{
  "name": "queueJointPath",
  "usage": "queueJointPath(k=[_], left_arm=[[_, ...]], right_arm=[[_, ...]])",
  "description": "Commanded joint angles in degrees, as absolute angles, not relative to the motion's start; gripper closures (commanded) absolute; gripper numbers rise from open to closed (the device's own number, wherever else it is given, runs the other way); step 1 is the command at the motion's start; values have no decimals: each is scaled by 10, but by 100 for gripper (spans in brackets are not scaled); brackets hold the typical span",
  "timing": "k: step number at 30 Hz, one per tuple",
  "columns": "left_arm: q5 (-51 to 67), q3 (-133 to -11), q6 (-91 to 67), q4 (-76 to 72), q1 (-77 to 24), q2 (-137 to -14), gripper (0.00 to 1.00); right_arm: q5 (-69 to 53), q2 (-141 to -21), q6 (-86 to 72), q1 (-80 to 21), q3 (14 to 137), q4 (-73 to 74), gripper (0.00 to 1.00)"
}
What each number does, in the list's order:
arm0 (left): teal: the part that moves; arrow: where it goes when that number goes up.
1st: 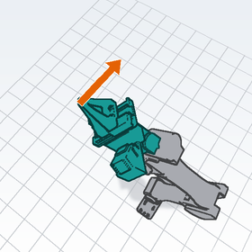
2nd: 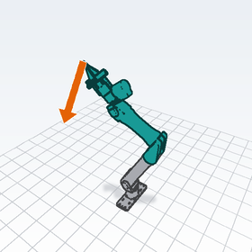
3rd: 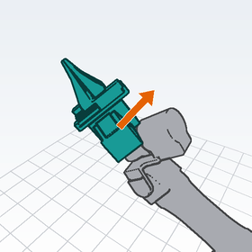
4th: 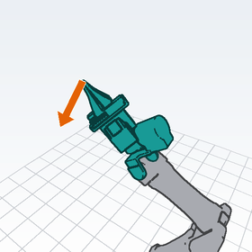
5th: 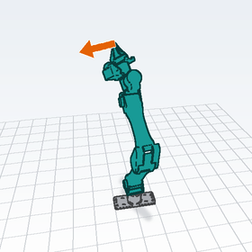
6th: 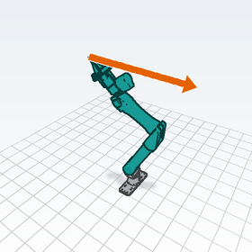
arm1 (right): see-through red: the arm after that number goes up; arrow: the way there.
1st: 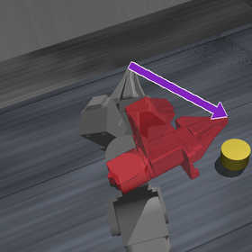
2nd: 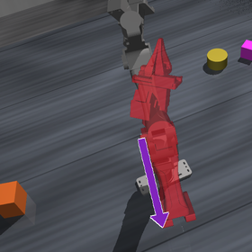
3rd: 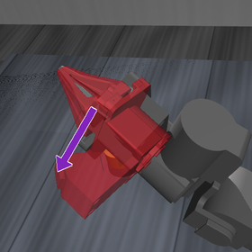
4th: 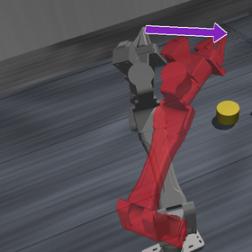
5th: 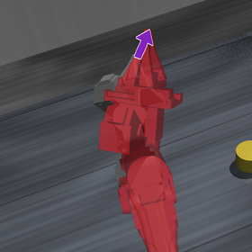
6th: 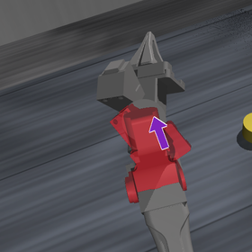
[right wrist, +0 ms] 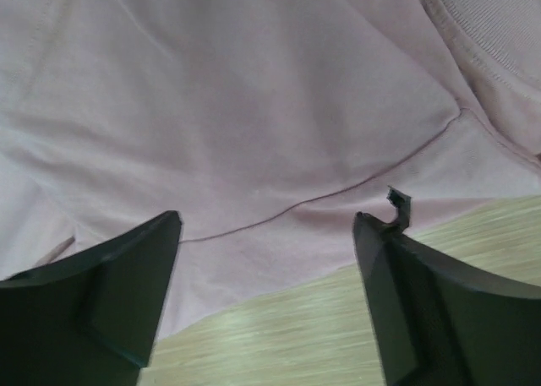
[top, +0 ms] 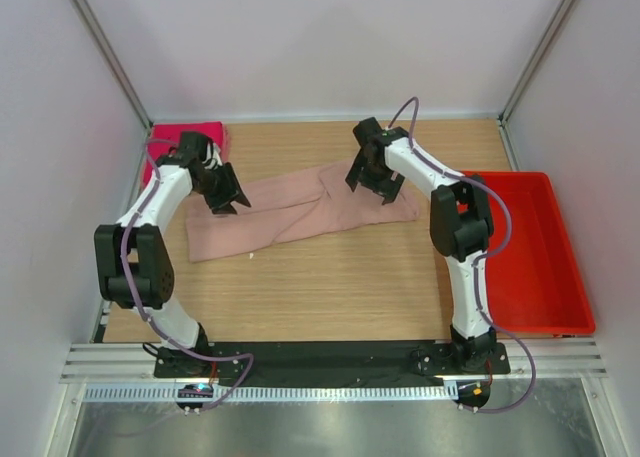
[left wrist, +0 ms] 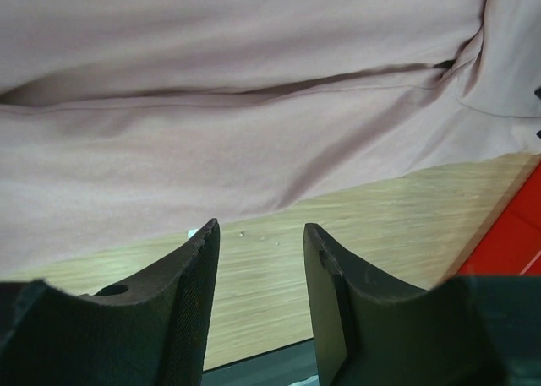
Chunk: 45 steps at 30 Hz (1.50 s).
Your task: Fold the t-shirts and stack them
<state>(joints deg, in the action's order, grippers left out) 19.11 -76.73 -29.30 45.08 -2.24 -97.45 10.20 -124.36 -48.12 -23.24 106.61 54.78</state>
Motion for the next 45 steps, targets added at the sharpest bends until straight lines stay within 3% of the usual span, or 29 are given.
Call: queueJointPath(k=[1,8,13,15,18,19,21,27,35,45], left_arm=[[172,-752,-258,466,-20,-936,54],[160,-742,-234,489,-20,-901,54],[142,-762,-211,516,-37,-902,54],[126,-771,-195,528,-48,-906,53],[100,-803,-166,547,-84,-929,41],[94,-814,-158,553,-93,-938,33],[57,-855,-135,574,-122,-974,27],[8,-974,-126,609,-132,-1108,28],[51,-1089,-116,631,-132,-1264,29],[35,-1006,-161,605,-134,-1311,30]], right_arm=[[172,-1260,-518,-236,1062,518,1],[225,-1317,-445,-213,1081,474,0],[220,-1392,-358,-181,1163,461,0],[211,-1415,-297,-173,1226,454,0],[198,-1455,-218,-172,1334,468,0],[191,-1452,-208,-171,1349,469,0],[177,-1427,-200,-171,1350,461,0],[150,-1317,-236,-184,1366,538,0],[117,-1142,-245,-235,1201,582,0],[112,-988,-264,-245,994,559,0]])
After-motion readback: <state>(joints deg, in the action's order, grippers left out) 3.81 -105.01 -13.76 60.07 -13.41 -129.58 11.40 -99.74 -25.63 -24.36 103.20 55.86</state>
